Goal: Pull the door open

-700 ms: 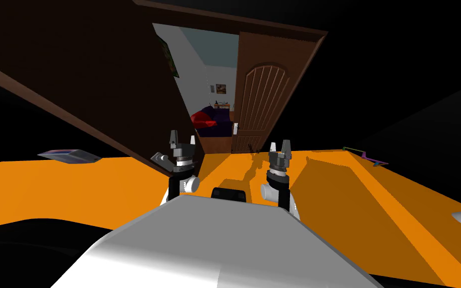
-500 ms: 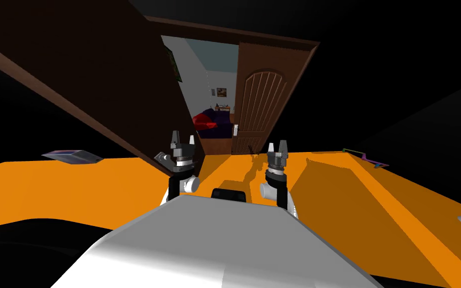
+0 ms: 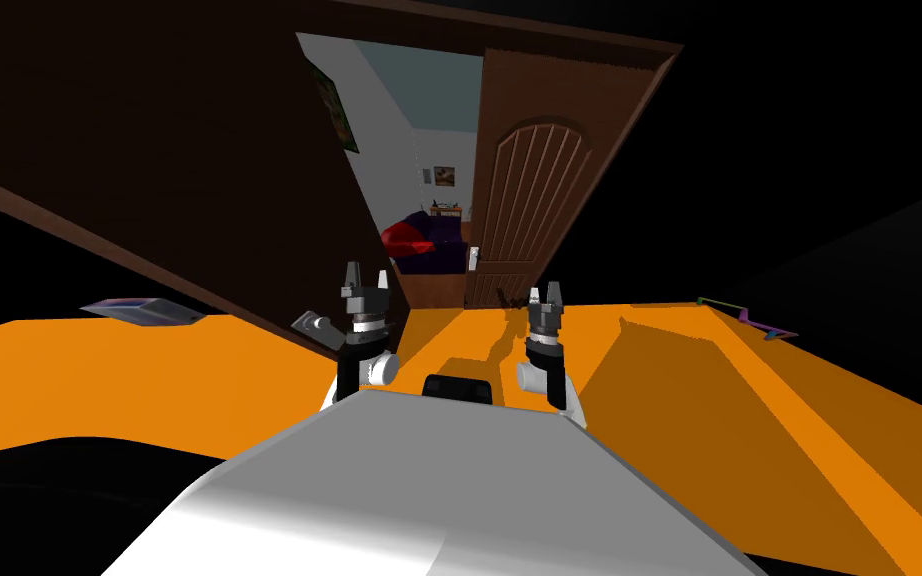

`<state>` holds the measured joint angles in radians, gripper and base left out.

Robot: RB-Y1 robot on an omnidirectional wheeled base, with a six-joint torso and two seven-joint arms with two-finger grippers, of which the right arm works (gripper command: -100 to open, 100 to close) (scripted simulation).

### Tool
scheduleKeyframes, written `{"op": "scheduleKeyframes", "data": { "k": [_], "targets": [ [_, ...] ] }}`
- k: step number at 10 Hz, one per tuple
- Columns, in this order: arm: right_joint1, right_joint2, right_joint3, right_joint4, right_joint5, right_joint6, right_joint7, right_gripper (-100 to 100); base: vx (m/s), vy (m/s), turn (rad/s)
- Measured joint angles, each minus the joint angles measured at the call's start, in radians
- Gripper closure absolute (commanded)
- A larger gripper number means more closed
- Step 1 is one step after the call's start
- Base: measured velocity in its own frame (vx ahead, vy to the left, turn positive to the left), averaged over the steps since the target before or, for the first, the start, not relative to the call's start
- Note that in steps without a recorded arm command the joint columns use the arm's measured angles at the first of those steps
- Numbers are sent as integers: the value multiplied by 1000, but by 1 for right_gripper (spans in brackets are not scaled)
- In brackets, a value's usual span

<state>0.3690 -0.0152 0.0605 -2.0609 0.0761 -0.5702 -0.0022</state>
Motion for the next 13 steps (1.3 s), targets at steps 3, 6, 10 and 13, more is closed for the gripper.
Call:
{"op": "scheduleKeyframes", "data": {
  "k": [3, 6, 10, 13],
  "targets": [
    [-60, -15, -13, 90, -15, 4, -1, -100, 79, 8, 29],
    [-112, -25, -15, 172, -28, 10, 2, -100, 82, 13, 25],
    [-181, -39, -26, 286, -45, 10, 2, -100, 78, 5, 34],
    [-230, -47, -30, 377, -59, 10, 5, -100, 76, 11, 22]
  ]
}}
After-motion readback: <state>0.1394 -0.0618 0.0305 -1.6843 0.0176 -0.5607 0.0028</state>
